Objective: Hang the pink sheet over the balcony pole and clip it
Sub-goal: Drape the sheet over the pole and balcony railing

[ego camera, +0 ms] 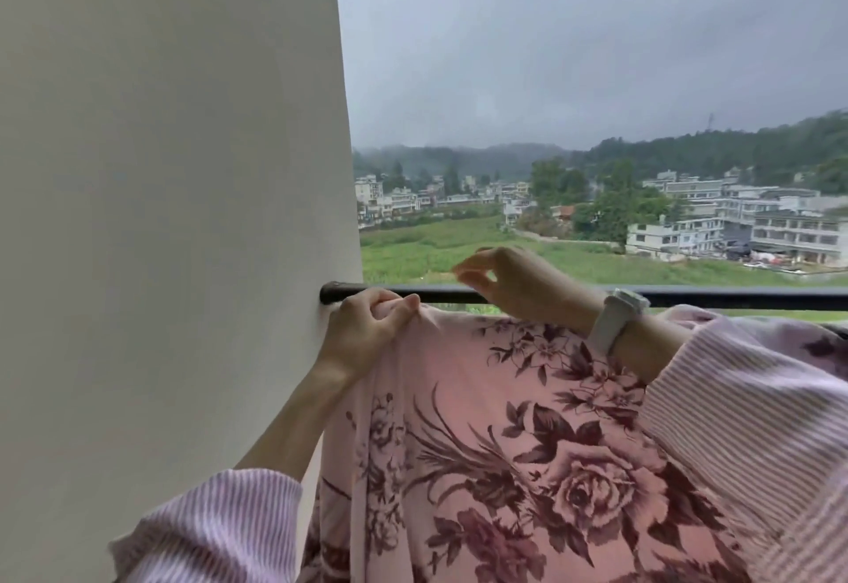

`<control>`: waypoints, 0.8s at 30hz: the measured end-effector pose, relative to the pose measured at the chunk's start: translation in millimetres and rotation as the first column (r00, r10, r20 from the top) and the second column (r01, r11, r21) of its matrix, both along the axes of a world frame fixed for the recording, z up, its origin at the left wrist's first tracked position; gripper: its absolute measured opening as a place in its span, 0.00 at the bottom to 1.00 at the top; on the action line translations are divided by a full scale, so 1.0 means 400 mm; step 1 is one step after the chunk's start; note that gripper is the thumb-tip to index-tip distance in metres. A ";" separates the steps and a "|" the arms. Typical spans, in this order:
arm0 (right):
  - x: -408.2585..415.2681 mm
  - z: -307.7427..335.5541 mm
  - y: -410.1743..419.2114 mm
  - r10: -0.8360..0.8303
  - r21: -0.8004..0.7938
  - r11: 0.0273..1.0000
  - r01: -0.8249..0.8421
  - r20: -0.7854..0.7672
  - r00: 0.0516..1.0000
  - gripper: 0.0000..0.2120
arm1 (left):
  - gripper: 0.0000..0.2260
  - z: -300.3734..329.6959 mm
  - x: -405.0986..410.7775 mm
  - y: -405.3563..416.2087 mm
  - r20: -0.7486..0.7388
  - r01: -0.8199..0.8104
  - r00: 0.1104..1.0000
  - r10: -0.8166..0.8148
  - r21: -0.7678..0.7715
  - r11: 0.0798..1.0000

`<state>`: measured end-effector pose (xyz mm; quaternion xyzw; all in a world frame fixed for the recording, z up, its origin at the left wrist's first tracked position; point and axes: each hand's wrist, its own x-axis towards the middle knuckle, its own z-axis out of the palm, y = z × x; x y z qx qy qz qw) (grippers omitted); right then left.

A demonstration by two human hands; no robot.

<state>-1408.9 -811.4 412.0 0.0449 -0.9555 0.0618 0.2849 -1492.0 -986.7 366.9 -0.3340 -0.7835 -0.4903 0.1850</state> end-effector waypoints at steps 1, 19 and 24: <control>0.010 -0.019 -0.038 0.082 0.010 0.997 -0.082 -0.003 0.997 0.13 | 0.14 -0.008 -0.001 -0.006 0.004 0.022 1.000 -0.022 0.038 0.999; -0.075 -0.066 -0.203 0.042 0.109 0.994 -0.026 -0.141 0.989 0.12 | 0.09 -0.126 -0.048 -0.179 0.084 -0.102 0.993 0.080 0.304 0.947; -0.106 -0.031 -0.229 0.021 0.169 0.985 0.022 -0.251 0.968 0.10 | 0.06 -0.029 -0.105 -0.154 -0.063 -0.178 0.975 0.212 0.348 0.921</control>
